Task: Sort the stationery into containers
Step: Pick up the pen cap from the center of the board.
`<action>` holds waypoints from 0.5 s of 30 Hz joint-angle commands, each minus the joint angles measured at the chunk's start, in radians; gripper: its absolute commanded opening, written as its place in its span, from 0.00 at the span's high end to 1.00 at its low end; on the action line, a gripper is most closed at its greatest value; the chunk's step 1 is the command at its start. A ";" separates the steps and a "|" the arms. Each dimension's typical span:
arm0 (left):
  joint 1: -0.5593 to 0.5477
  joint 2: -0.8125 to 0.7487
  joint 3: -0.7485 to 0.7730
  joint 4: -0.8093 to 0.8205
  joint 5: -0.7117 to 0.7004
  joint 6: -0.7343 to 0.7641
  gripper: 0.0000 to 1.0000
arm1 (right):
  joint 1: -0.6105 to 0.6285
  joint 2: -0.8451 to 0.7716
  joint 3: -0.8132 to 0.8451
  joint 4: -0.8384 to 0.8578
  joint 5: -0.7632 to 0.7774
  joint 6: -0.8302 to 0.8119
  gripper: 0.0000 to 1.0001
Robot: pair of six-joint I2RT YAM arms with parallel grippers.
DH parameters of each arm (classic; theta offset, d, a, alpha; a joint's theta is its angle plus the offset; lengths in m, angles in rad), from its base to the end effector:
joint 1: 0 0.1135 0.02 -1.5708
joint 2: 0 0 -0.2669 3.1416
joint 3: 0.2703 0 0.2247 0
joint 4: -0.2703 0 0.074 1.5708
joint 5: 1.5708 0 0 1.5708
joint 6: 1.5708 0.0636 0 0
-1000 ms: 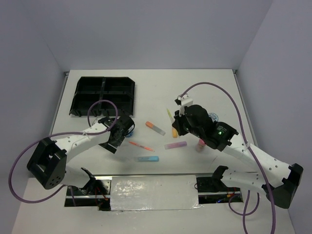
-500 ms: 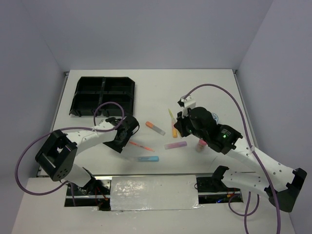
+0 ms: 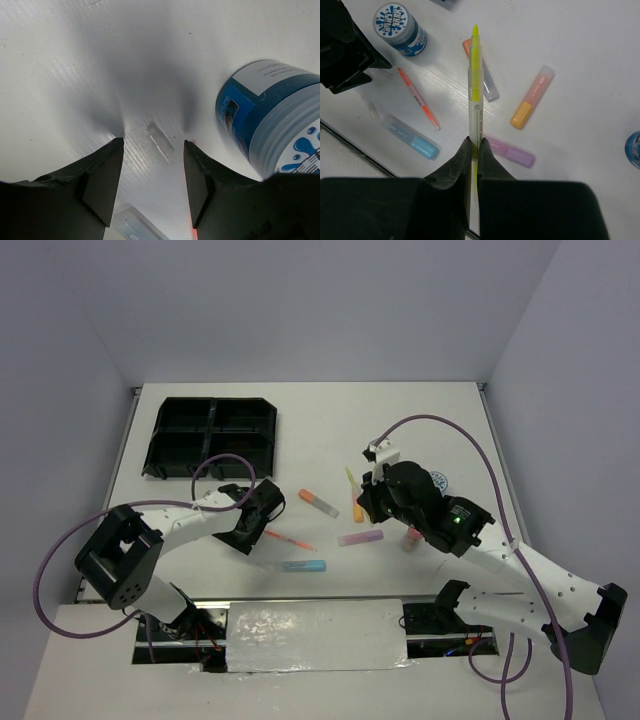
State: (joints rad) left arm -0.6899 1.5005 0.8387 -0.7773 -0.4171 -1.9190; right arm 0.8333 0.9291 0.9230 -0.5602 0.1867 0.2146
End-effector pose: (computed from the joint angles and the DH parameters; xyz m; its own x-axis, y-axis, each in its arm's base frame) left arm 0.1909 -0.1242 0.1630 -0.2475 -0.9100 -0.3327 -0.9033 0.3409 -0.2605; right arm 0.1381 0.1344 0.3128 -0.4849 -0.2226 -0.8457 -0.5309 0.8434 0.0824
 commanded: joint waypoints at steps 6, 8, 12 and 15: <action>-0.002 0.043 -0.001 -0.025 -0.005 -0.018 0.42 | 0.006 -0.009 -0.012 0.036 0.008 -0.014 1.00; -0.003 0.047 -0.001 -0.020 -0.002 -0.014 0.43 | 0.004 -0.012 -0.015 0.036 0.010 -0.015 1.00; -0.003 0.056 -0.004 -0.022 0.003 -0.020 0.48 | 0.006 -0.018 -0.015 0.036 0.019 -0.012 1.00; -0.003 0.046 -0.022 -0.011 0.003 -0.028 0.55 | 0.004 -0.015 -0.013 0.028 0.033 -0.014 1.00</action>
State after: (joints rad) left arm -0.6899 1.5341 0.8394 -0.7841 -0.4168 -1.9190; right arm 0.8333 0.9283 0.9104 -0.5598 0.1955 0.2111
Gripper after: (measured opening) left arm 0.452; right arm 0.045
